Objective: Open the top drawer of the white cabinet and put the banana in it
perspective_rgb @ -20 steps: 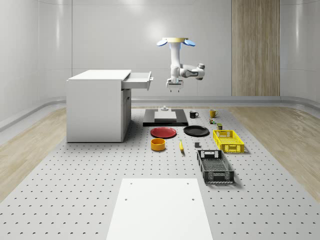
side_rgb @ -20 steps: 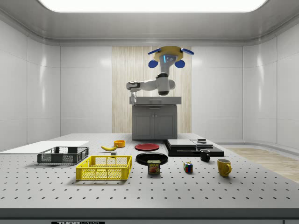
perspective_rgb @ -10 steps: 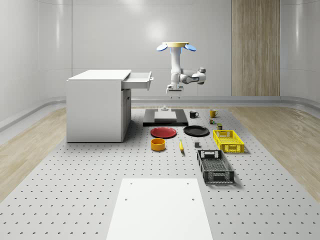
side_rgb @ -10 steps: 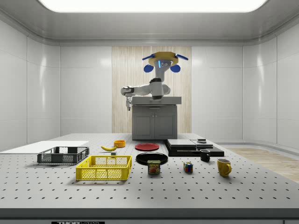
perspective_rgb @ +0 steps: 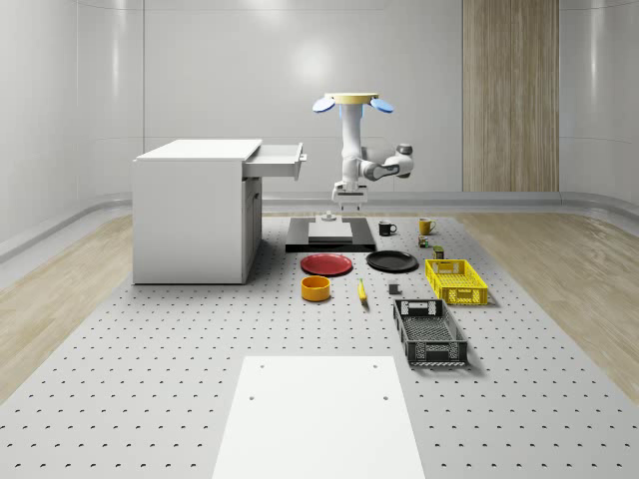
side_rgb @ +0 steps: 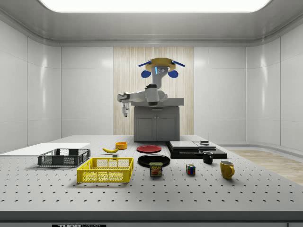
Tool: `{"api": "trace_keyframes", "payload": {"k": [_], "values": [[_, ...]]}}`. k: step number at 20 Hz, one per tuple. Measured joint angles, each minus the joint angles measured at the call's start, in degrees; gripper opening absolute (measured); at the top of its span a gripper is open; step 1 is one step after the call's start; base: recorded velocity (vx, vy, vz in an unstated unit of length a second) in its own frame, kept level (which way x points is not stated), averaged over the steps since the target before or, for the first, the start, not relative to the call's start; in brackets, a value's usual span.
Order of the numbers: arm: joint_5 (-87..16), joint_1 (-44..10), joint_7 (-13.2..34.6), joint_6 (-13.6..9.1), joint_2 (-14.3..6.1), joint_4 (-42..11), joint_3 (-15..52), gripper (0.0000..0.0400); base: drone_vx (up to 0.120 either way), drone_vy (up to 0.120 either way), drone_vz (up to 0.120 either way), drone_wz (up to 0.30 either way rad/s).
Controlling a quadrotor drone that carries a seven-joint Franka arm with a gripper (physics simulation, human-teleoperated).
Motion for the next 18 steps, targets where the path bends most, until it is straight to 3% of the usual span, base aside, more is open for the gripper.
{"api": "trace_keyframes", "payload": {"k": [9,15,18], "values": [[-0.8,0.1,-0.1,1.6,-1.7,0.0,0.1,0.04,0.12,0.0,-0.12,0.0],[-1.2,0.2,-0.2,2.5,-2.7,0.0,0.1,0.04,0.12,0.067,0.0,0.0],[-1.4,0.2,-0.2,2.9,-3.2,0.0,0.1,0.04,0.027,0.0,-0.12,0.0]]}}
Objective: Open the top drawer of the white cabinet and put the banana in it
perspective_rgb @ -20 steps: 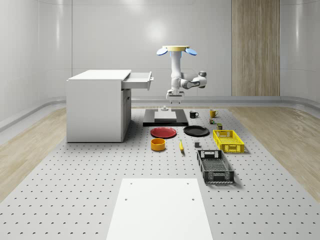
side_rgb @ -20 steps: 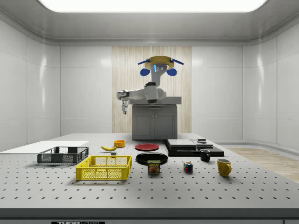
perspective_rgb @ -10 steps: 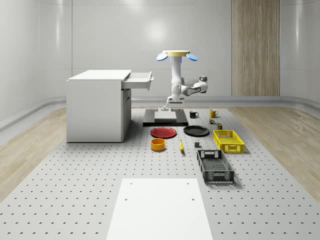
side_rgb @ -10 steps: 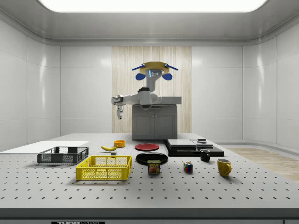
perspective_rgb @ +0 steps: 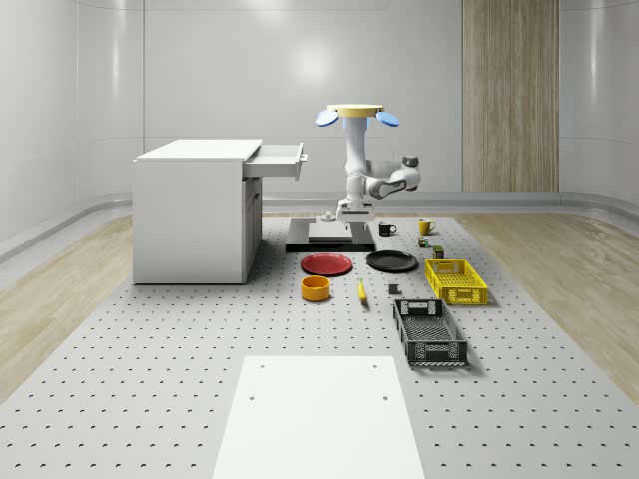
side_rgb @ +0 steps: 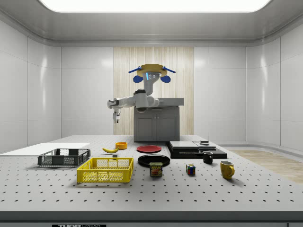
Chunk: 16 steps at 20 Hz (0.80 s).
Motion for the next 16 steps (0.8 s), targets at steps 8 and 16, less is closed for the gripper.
{"api": "trace_keyframes", "payload": {"k": [8,16], "values": [[-0.4,0.1,0.0,0.9,-1.0,0.0,0.0,0.04,0.0,0.0,-0.12,0.0],[-0.8,0.1,-0.1,1.6,-1.8,0.0,0.1,0.04,0.0,0.0,-0.12,0.0]]}}
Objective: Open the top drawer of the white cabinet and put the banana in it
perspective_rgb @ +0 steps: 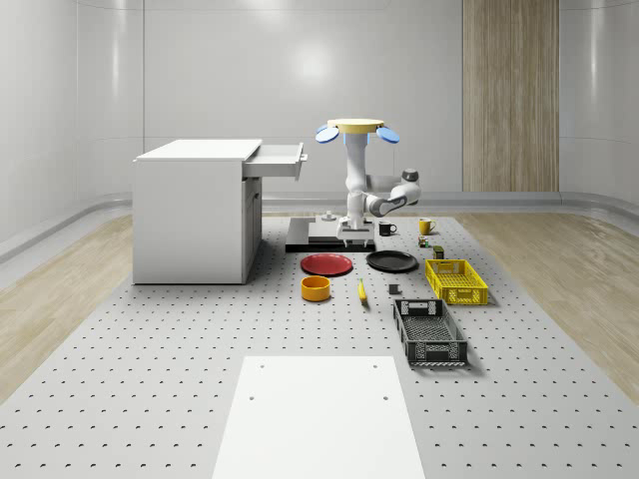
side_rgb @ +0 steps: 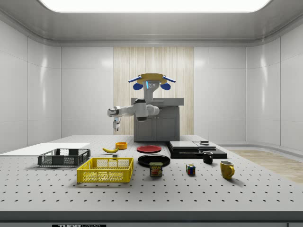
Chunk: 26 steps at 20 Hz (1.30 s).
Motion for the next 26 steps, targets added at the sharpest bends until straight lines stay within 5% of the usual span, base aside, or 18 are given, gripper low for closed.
{"api": "trace_keyframes", "payload": {"k": [26], "values": [[-0.6,0.1,-0.1,1.2,-1.4,0.0,0.1,0.04,0.051,0.015,-0.114,0.0]]}}
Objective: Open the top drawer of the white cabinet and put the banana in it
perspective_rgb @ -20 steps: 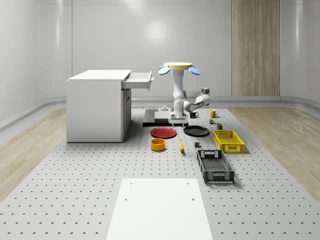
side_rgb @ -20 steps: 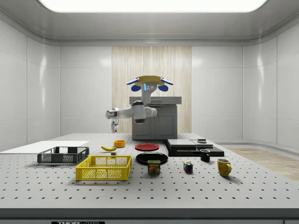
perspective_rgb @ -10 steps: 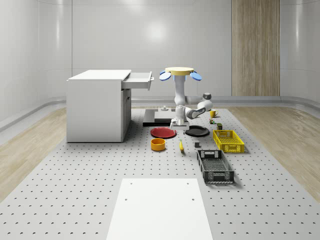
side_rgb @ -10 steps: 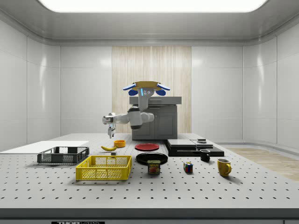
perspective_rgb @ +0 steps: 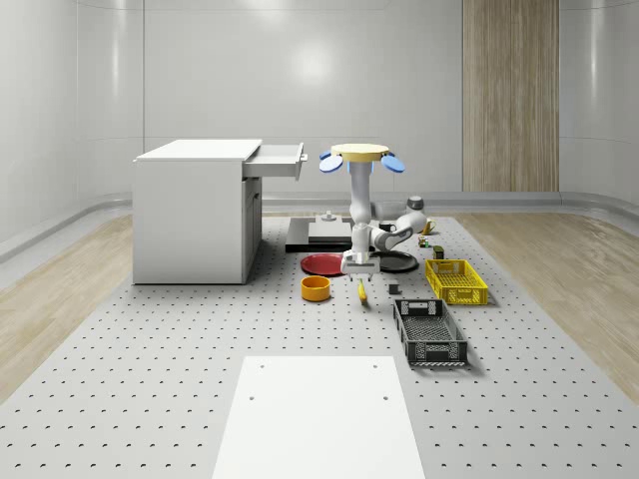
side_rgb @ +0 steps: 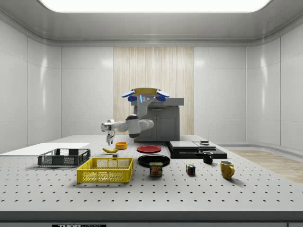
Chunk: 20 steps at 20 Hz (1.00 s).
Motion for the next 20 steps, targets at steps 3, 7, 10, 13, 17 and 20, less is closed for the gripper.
{"api": "trace_keyframes", "payload": {"k": [3,7,10,13,17,20], "values": [[0.8,0.1,0.0,0.5,-0.1,0.1,1.0,0.04,0.0,0.0,0.0,0.0],[3.0,0.5,-0.2,1.7,0.0,0.4,3.5,0.04,0.0,0.0,0.0,0.0],[4.8,0.8,-0.3,2.6,0.1,0.8,5.5,0.04,0.0,0.0,0.0,0.0],[6.3,0.8,0.0,3.4,0.1,1.1,7.2,0.04,0.0,0.0,0.0,0.0],[7.8,0.3,0.7,4.1,0.3,1.5,8.8,0.04,0.0,0.0,0.0,0.0],[8.9,0.2,0.9,4.7,0.4,1.8,10.1,0.04,0.0,0.0,0.0,0.0]]}}
